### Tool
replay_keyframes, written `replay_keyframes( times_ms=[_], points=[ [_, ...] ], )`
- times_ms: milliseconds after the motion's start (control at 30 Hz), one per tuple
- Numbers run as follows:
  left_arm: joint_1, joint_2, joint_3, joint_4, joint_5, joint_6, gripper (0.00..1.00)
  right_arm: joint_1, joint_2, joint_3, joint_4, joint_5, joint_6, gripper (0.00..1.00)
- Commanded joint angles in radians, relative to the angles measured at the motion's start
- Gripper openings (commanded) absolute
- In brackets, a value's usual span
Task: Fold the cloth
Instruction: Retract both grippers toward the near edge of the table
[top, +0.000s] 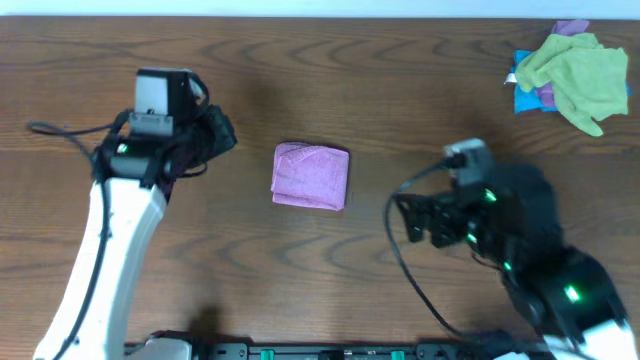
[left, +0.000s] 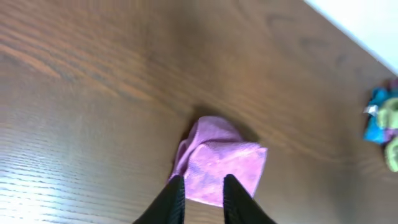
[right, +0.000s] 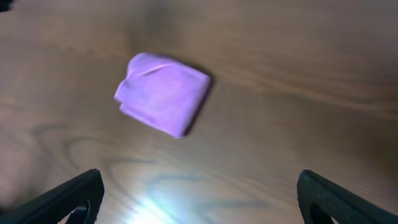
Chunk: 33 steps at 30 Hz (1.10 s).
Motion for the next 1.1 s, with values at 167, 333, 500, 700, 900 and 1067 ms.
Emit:
replay_keyframes(
  times_ms=[167,333,500,700,900,1067],
  points=[
    [0.006,-0.095,0.025,-0.024,-0.029,0.02,0.26,-0.035,-0.327,-0.229,-0.012,0.063,0.07,0.99],
    [0.006,-0.11,0.025,-0.049,0.0,0.013,0.26,-0.035,-0.512,-0.332,-0.066,0.163,0.148,0.99],
    [0.006,-0.134,0.025,-0.112,0.006,-0.036,0.26,-0.035,-0.63,-0.363,-0.137,0.37,0.298,0.99],
    [0.006,-0.257,0.025,-0.187,0.004,-0.067,0.26,-0.035,-0.633,-0.363,-0.143,0.5,0.325,0.99],
    [0.006,-0.358,-0.009,-0.267,-0.017,-0.112,0.25,-0.035,-0.633,-0.363,-0.143,0.526,0.325,0.99],
    [0.006,-0.462,-0.163,-0.251,-0.021,-0.232,0.21,-0.035,-0.632,-0.363,-0.143,0.526,0.325,0.99]
  ],
)
